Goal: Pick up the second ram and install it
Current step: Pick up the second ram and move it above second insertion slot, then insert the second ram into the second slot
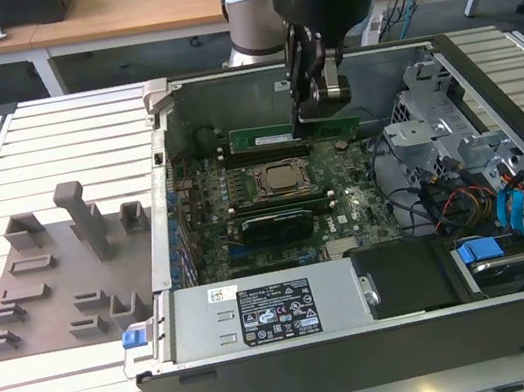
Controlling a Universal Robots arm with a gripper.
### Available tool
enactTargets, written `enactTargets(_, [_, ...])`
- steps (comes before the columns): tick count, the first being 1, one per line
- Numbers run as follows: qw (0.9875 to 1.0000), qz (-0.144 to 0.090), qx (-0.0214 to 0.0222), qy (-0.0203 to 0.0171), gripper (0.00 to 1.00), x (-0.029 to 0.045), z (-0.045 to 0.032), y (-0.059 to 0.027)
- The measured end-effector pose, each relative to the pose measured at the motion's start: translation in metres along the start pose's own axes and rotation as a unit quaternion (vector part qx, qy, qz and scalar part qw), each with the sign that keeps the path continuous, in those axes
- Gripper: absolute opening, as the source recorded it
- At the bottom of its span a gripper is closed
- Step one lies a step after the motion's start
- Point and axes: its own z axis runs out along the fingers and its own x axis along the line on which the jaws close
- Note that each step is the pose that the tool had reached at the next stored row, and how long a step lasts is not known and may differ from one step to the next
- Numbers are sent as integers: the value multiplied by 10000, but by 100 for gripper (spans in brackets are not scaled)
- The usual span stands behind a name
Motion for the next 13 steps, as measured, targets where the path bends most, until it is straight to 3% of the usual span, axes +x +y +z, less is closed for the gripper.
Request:
enactTargets(2, [10000,0,-6,1,13,-11,38,-27])
enactTargets(11, [10000,0,-6,1,13,-11,40,-30])
enactTargets(13, [10000,0,-6,1,13,-10,76,-34])
